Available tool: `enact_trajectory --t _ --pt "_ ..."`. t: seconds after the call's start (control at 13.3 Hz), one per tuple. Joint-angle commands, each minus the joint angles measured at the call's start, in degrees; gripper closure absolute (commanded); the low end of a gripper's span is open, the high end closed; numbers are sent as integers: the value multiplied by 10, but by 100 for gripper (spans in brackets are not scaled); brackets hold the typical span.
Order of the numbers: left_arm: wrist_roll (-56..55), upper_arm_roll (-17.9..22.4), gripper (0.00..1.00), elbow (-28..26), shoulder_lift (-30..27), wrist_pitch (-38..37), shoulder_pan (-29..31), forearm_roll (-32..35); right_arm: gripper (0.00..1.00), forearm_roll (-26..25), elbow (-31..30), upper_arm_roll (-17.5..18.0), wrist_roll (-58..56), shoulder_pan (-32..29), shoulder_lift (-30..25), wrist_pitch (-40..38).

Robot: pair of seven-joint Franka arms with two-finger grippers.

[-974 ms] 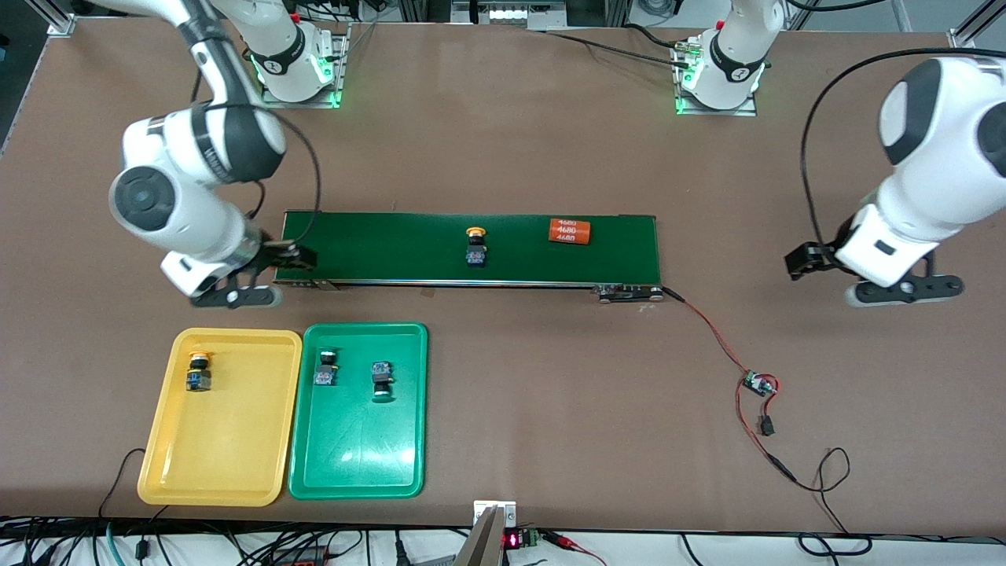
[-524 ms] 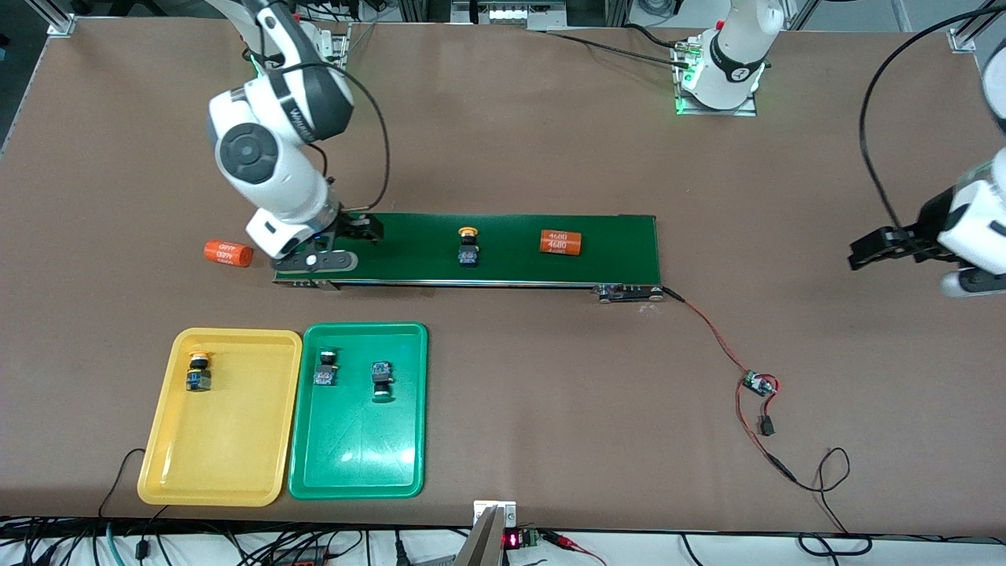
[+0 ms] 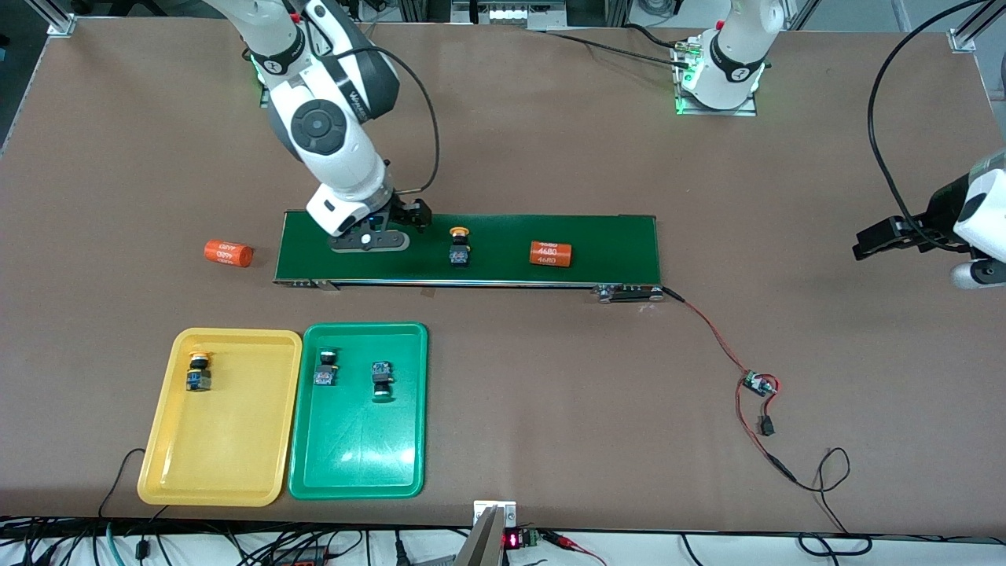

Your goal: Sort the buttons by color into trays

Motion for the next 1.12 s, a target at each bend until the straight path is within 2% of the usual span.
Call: enact_trajectory --t 0.0,0.15,0.3,1.05 --pt "-5 -9 0 -3 -19 -8 5 -2 0 -19 -3 0 21 9 10 18" --pt "-2 -9 0 -3 -20 -14 8 -2 0 -41 -3 -1 75 24 19 33" --pt "30 -2 0 0 -20 -16 14 -2 0 -89 -3 -1 111 27 28 34" --pt "32 -4 0 14 -16 -32 19 -2 0 -91 6 -2 137 28 61 68"
